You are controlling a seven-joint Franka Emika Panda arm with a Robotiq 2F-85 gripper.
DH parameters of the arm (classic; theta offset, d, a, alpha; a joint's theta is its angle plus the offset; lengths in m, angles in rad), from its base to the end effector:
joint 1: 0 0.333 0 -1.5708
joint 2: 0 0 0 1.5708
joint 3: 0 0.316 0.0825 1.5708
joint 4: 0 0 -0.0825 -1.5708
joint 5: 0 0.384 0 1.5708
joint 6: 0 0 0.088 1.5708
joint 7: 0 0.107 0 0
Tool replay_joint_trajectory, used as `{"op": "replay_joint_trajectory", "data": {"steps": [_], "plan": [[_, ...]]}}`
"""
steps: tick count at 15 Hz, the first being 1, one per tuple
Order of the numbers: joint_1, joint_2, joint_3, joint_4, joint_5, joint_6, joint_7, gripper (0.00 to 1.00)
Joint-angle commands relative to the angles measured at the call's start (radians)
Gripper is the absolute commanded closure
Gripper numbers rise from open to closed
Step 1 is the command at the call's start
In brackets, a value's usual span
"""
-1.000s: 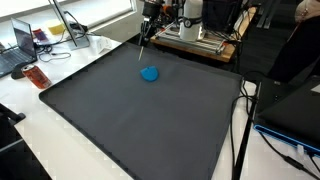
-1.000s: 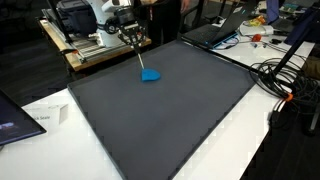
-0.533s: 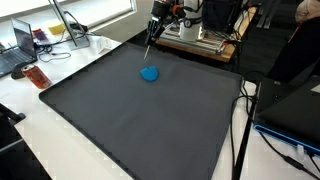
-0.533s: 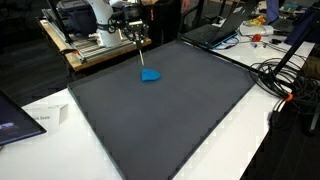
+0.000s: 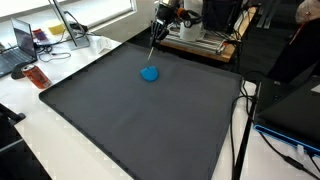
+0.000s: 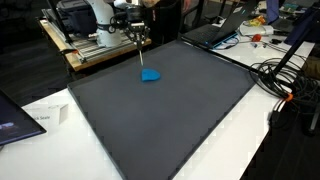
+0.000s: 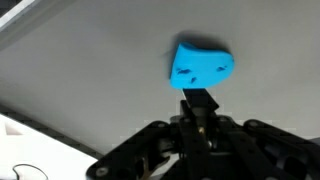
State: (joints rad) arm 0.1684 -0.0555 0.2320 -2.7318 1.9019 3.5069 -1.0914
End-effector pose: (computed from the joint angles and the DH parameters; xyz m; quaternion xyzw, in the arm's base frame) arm 0.3270 0.0137 0.2691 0.9414 -0.2352 0.2374 0.0465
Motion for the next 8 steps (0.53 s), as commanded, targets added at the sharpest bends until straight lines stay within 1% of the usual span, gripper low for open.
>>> {"op": "replay_joint_trajectory", "data": {"steps": [1, 2, 8], "plan": [[0.0, 0.0, 0.0, 0.0, 0.0, 0.0, 0.0, 0.88], [0.0, 0.0, 0.0, 0.0, 0.0, 0.0, 0.0, 0.97], [0.036, 0.096, 0.042, 0.092, 0.071, 0.131, 0.004, 0.97]]}}
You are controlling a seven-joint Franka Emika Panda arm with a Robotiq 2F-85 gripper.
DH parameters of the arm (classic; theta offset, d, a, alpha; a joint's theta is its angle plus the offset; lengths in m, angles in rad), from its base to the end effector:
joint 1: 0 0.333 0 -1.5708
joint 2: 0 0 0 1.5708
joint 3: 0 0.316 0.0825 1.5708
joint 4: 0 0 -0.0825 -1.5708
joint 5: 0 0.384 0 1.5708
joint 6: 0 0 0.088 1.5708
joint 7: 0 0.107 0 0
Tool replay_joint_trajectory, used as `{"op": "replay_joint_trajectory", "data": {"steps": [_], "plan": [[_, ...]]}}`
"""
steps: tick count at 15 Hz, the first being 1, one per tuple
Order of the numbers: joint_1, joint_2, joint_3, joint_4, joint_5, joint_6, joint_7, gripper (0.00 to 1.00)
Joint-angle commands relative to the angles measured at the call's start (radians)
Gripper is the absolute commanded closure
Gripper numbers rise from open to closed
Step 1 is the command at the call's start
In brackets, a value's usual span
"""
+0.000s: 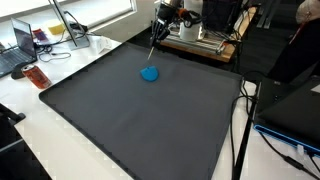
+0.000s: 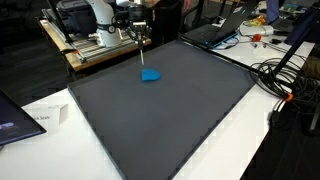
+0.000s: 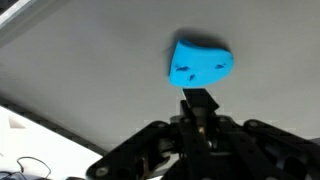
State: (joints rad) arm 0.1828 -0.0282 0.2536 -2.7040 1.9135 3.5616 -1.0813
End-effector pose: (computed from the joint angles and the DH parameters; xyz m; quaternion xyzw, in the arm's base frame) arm 0.3307 0.0249 0.2718 0.9395 -0.2340 0.2419 0.0635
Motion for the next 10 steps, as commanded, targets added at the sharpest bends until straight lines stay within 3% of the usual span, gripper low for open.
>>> {"op": "replay_joint_trajectory", "data": {"steps": [1, 10], "plan": [[0.028, 0.084, 0.028, 0.082, 0.072, 0.104, -0.011, 0.97], [0.057, 0.235, 0.081, 0.295, 0.184, 0.397, -0.077, 0.97]]}}
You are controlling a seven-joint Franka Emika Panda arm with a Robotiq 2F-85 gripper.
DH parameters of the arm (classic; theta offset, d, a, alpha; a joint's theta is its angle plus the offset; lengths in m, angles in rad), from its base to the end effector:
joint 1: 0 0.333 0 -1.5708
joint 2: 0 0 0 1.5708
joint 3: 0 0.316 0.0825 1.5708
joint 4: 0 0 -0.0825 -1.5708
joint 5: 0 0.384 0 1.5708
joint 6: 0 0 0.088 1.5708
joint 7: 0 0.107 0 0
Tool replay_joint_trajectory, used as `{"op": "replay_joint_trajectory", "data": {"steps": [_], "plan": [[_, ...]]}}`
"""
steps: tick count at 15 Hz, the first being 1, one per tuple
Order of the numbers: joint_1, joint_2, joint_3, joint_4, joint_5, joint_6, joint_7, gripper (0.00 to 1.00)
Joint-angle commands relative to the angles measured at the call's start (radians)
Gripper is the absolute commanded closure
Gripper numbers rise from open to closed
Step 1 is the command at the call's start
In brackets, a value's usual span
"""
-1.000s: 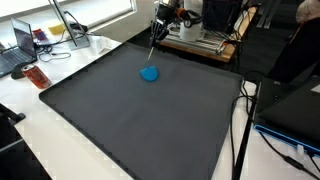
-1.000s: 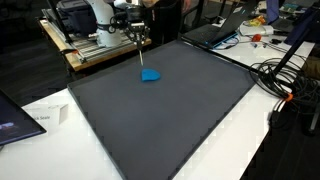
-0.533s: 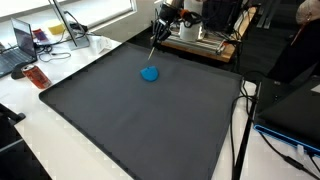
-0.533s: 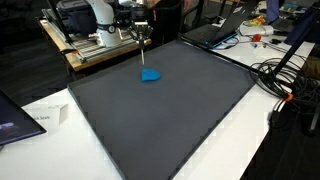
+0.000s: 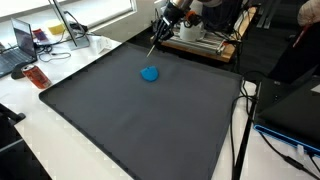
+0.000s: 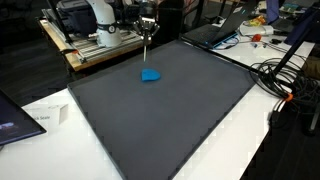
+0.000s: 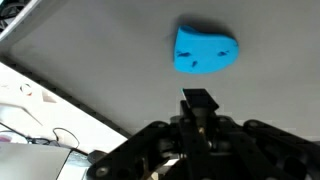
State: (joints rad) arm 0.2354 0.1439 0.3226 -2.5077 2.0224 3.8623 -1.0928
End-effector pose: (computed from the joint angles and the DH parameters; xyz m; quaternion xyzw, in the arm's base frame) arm 0.3515 0.0757 0.2831 0.9201 -0.2558 0.2518 0.1571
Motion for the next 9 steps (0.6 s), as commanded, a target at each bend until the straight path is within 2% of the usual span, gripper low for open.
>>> {"op": "replay_joint_trajectory", "data": {"steps": [1, 6, 9], "plan": [[0.004, 0.078, 0.018, 0.127, 0.093, 0.129, -0.081, 0.97], [0.005, 0.178, 0.022, 0.293, 0.175, 0.307, -0.168, 0.97], [0.006, 0.241, 0.017, 0.386, 0.187, 0.404, -0.192, 0.97]]}}
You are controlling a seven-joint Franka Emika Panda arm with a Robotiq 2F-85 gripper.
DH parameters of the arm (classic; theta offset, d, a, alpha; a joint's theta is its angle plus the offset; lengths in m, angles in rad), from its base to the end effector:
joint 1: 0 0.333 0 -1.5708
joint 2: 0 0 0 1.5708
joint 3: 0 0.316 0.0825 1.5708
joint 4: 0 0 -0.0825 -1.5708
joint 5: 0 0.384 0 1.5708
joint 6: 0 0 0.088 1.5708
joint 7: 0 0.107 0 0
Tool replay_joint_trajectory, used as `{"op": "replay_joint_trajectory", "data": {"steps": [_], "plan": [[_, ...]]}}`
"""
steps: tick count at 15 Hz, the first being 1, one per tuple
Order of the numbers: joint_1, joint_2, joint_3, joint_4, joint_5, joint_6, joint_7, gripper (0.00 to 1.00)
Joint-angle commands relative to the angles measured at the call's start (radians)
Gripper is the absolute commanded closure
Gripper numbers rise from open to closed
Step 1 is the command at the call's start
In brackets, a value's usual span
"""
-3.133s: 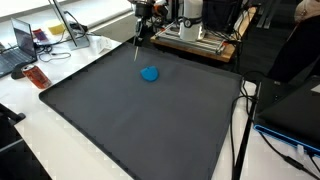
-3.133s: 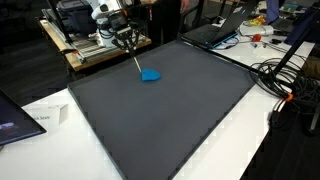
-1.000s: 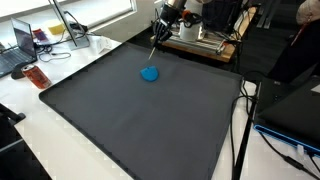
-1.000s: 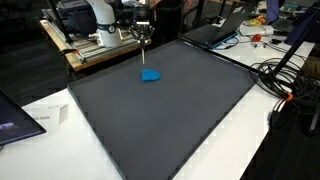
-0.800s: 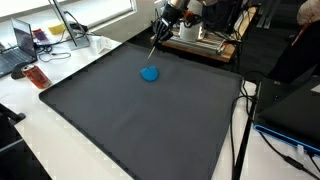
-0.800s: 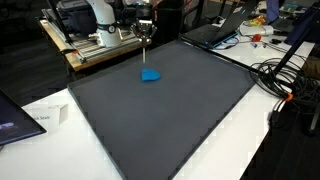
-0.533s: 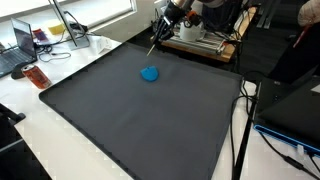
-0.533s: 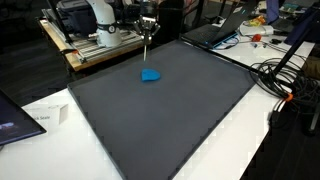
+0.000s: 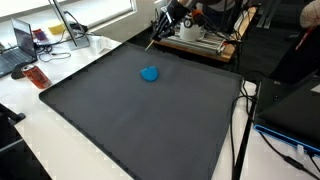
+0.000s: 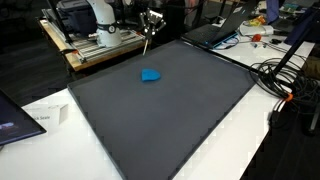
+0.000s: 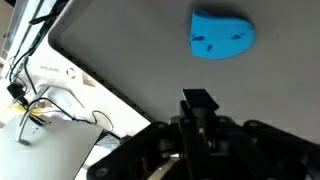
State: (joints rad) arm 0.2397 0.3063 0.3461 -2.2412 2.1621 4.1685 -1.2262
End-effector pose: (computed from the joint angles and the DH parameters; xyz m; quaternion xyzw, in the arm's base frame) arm 0.3827 0.1131 0.3061 0.8941 -0.2897 0.2298 0.2528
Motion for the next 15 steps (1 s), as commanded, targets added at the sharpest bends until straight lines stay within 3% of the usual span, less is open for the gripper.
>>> {"op": "replay_joint_trajectory", "data": {"steps": [1, 2, 3, 4, 6, 15], "plan": [[-0.001, 0.1, -0.008, 0.151, 0.053, 0.124, -0.071, 0.97], [0.113, 0.091, -0.169, 0.124, 0.068, 0.056, -0.08, 0.97], [0.125, 0.109, -0.195, 0.149, 0.086, 0.054, -0.097, 0.97], [0.09, 0.138, -0.158, 0.196, 0.097, 0.102, -0.112, 0.97], [0.18, 0.158, -0.302, 0.212, 0.155, 0.063, -0.164, 0.97], [0.192, 0.212, -0.453, 0.36, 0.387, 0.077, -0.444, 0.97]]}}
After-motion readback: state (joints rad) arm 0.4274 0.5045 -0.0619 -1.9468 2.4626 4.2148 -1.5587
